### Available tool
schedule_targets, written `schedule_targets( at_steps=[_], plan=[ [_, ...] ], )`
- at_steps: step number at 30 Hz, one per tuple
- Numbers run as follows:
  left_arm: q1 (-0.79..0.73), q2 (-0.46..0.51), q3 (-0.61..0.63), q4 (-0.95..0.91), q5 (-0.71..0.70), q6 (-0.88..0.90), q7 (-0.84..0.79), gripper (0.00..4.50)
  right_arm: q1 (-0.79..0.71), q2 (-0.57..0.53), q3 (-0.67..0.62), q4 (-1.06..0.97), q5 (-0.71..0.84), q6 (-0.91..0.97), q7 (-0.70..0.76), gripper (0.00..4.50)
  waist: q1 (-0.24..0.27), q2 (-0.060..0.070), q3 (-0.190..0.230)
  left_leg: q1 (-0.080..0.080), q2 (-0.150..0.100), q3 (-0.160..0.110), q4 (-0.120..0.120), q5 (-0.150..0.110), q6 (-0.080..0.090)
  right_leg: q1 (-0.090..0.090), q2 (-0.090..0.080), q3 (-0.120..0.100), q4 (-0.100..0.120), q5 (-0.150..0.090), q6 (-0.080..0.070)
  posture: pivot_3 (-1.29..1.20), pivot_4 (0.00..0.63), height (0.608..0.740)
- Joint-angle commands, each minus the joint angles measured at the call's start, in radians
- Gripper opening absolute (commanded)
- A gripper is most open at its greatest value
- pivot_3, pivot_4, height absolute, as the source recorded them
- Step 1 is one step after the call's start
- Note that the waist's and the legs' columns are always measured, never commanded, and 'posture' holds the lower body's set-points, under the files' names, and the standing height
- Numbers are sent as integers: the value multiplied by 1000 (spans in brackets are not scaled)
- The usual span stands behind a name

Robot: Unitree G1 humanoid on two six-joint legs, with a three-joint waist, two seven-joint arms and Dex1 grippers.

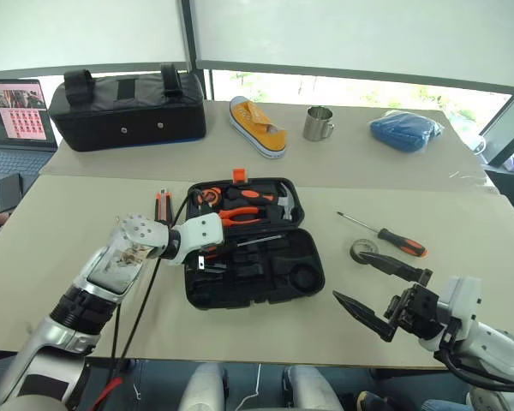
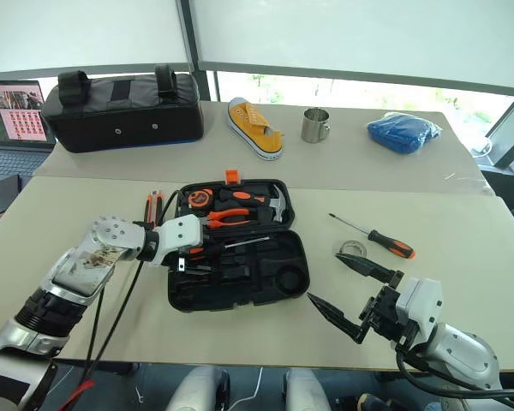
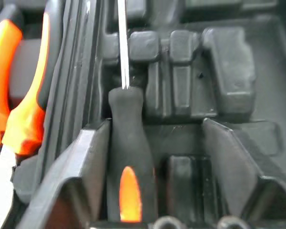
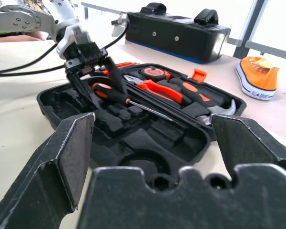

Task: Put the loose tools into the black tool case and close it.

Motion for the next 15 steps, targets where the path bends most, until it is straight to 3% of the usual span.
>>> schedule_targets(
  at_steps=[1, 2, 3, 4, 11, 15],
  plan=[
    [14, -23, 84, -20, -73, -46, 19, 3339, 8, 4, -13, -22, 14, 4, 0, 4500, -2, 0, 0, 0, 0, 0, 0, 0, 0, 0, 0, 0, 0, 0, 0, 0, 150, 740],
    [21, -42, 104, -5, -94, -35, 34, 3339, 8, 7, -14, -21, 14, 3, -1, 4500, -3, 0, 0, 0, 0, 0, 0, 0, 0, 0, 0, 0, 0, 0, 0, 0, 150, 740],
    [32, -58, 117, 22, -110, -36, 38, 2831, 8, 10, -13, -18, 13, 2, -3, 4500, -3, 0, 0, 0, 0, 0, 0, 0, 0, 0, 0, 0, 0, 0, 0, 0, 150, 740],
    [42, -72, 126, 48, -120, -48, 39, 2733, 6, 13, -11, -15, 12, 2, -4, 4500, -3, 0, 0, 0, 0, 0, 0, 0, 0, 0, 0, 0, 0, 0, 0, 0, 150, 740],
    [96, -134, 112, 173, -102, -134, 57, 157, -14, 24, -4, 2, 4, 2, -5, 4500, -4, 0, 0, 0, 0, 0, 0, 0, 1, 0, 0, 0, 0, 0, 0, 0, 150, 740],
    [104, -154, 98, 201, -89, -125, 87, 68, -17, 30, -5, 9, 1, -1, -6, 4500, -2, 0, 0, 1, 0, 0, 0, 0, 1, 1, 0, 0, 0, 0, 0, 0, 150, 740]
  ],
)
